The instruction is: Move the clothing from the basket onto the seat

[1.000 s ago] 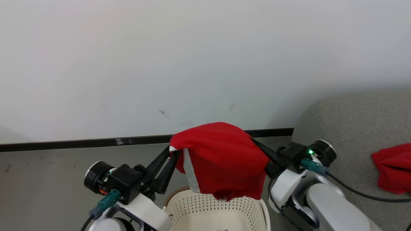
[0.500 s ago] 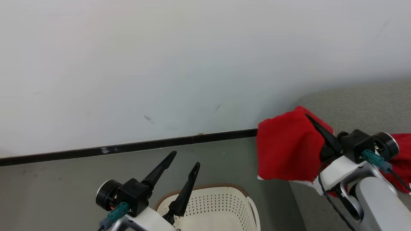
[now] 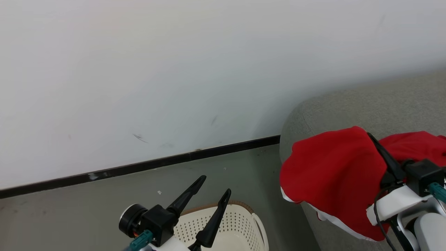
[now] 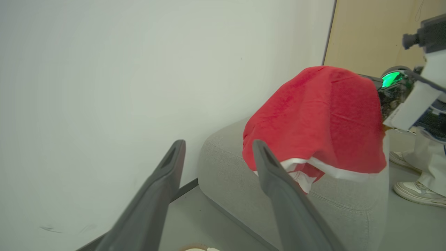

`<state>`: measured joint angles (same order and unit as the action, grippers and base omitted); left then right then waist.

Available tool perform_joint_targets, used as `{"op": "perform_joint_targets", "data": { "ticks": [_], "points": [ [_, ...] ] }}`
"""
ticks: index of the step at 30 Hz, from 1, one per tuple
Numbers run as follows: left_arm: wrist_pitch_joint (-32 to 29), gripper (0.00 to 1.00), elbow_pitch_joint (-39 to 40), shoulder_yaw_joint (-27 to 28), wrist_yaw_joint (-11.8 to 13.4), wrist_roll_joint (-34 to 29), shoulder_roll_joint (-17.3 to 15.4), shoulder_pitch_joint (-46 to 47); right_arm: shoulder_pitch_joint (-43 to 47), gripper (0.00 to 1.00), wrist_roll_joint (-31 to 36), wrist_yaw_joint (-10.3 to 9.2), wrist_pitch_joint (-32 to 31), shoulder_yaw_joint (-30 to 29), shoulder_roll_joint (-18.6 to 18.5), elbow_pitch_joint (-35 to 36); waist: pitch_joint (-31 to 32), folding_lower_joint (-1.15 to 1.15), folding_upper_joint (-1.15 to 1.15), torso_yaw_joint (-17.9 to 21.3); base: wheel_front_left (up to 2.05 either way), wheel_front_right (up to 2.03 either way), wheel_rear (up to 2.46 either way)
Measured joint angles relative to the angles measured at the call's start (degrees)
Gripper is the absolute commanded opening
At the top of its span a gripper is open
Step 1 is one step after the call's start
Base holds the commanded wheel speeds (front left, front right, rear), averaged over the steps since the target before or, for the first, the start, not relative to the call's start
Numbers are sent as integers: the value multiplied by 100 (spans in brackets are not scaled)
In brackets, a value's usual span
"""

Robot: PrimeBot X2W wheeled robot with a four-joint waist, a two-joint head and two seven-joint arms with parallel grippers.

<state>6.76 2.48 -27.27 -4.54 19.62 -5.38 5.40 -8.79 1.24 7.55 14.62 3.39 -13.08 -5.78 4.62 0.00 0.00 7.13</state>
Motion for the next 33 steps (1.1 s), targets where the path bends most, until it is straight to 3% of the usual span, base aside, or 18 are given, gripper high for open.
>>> {"op": "perform_joint_targets", "data": {
  "ticks": [21, 28, 33],
  "points": [
    [288, 100, -276, -162, -16, 8, 138, 5, 857, 0, 136, 0, 0, -236, 264, 568, -6, 0, 0, 756, 0, 0, 0],
    [338, 100, -326, -265, -15, 8, 154, 10, 777, 0, 12, 0, 0, -226, 140, 464, -62, 0, 0, 947, 0, 0, 0],
    [342, 100, -327, -353, -15, 3, 164, 37, 219, 0, -129, 0, -2, -290, -118, 234, -126, 0, 0, 1057, 0, 0, 0]
  ]
}}
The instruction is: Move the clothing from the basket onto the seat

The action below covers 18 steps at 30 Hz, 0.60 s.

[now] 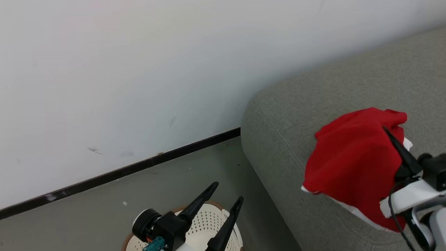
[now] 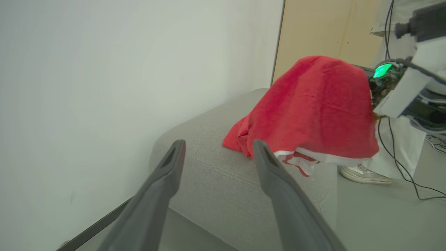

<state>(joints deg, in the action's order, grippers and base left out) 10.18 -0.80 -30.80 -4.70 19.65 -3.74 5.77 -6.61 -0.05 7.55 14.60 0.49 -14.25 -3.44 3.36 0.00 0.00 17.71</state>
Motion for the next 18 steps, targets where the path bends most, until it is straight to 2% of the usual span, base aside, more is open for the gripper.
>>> {"op": "perform_joint_targets", "data": {
  "ticks": [6, 11, 18],
  "points": [
    [48, 100, 13, -35, 1, -12, 3, 96, -751, 0, -70, 0, -156, -46, -368, -310, -92, 0, 0, 93, 0, 0, 0],
    [48, 100, 77, -81, 10, -73, 4, 110, -1382, 0, -249, 0, -318, -337, -668, -667, -210, 0, 0, 118, 0, 0, 0],
    [43, 100, 225, -143, 59, -216, 5, 276, -1851, 0, -299, 0, -532, -570, -1089, -1209, -423, 0, 0, 81, 0, 0, 0]
  ]
}}
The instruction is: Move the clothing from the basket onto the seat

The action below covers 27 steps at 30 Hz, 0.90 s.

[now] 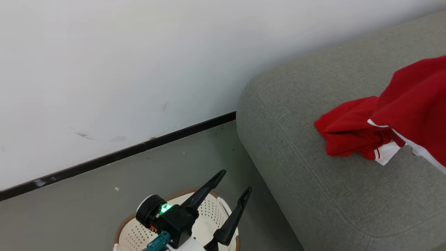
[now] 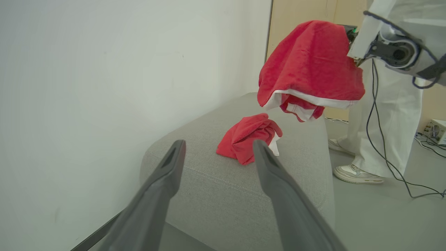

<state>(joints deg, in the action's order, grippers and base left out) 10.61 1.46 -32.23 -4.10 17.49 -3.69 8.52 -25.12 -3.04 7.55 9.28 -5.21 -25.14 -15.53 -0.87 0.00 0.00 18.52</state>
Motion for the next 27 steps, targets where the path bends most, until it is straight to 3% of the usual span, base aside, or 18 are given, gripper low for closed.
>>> {"op": "perform_joint_targets", "data": {
  "ticks": [7, 16, 27],
  "points": [
    [-105, 100, 199, -81, 2, -93, -2, 109, -390, 0, 16, 0, -88, -174, -308, -417, -261, 0, 0, -93, 0, 0, 0],
    [-252, 100, 536, -219, 19, -313, 2, 443, -728, 0, 330, 0, 91, -375, -353, -895, -669, 0, 0, -261, 0, 0, 0],
    [-338, 100, 682, -221, 18, -399, -11, 701, -644, 0, 481, 0, 286, -727, 292, -1730, -1188, 0, 0, -489, 0, 0, 0]
  ]
}}
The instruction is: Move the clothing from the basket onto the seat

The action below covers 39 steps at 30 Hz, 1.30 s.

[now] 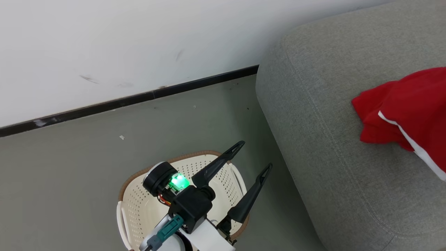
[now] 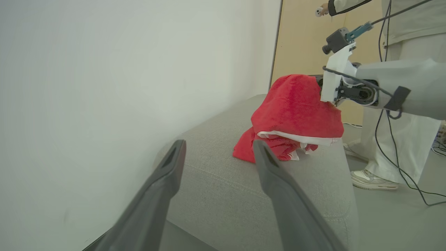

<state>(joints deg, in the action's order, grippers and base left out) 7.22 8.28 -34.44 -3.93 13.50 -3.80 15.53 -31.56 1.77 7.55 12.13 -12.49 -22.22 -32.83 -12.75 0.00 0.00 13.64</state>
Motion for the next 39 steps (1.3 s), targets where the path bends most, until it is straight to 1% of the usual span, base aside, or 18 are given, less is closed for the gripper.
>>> {"op": "perform_joint_targets", "data": {
  "ticks": [3, 4, 5, 12, 13, 17, 18, 19, 23, 32, 39],
  "points": [
    [-10, 100, 13, 4, -1, 0, -8, 81, 83, 0, 14, 0, 32, -37, 97, -119, -86, 0, 0, -35, 0, 0, 0],
    [-11, 100, 13, 1, -3, -2, -14, 143, 121, 0, 40, 0, 49, -121, 204, -252, -167, 0, 0, -67, 0, 0, 0],
    [-11, 100, 16, 3, -12, -5, -16, 174, 121, 0, 51, 0, 51, -143, 236, -300, -206, 0, 0, -81, 0, 0, 0],
    [-18, 100, 3, -2, -26, -19, -37, 279, 143, 0, 81, 0, 108, -292, 369, -521, -411, 0, 0, -142, 0, 0, 0],
    [-18, 100, 3, 2, -26, -22, -37, 311, 172, 4, 81, 0, 111, -301, 398, -547, -441, 0, 0, -146, 0, 0, 0],
    [-16, 100, -25, 46, -34, -29, -100, 389, 181, 50, 81, 0, 147, -279, 550, -714, -539, 0, 0, -127, 0, 0, 0],
    [-14, 100, -53, 65, -34, -29, -137, 407, 179, 77, 81, 0, 148, -266, 606, -754, -546, 0, 0, -106, 0, 0, 0],
    [-9, 100, -88, 76, -35, -29, -168, 410, 180, 99, 82, 0, 149, -257, 635, -812, -547, 0, 0, -85, 0, 0, 0],
    [-5, 100, -183, 64, -79, -25, -162, 410, 196, 100, 82, 0, 156, -264, 602, -862, -514, 0, 0, -24, 0, 0, 0],
    [93, 100, -368, 68, -84, 48, -152, 407, 581, 100, 81, 0, 200, 32, 544, -842, -369, 0, 0, 152, 0, 0, 0],
    [163, 100, -481, 146, -84, 112, -143, 395, 1005, 100, 79, 0, 201, 254, 511, -512, -254, 0, 0, 303, 0, 0, 0]
  ]
}}
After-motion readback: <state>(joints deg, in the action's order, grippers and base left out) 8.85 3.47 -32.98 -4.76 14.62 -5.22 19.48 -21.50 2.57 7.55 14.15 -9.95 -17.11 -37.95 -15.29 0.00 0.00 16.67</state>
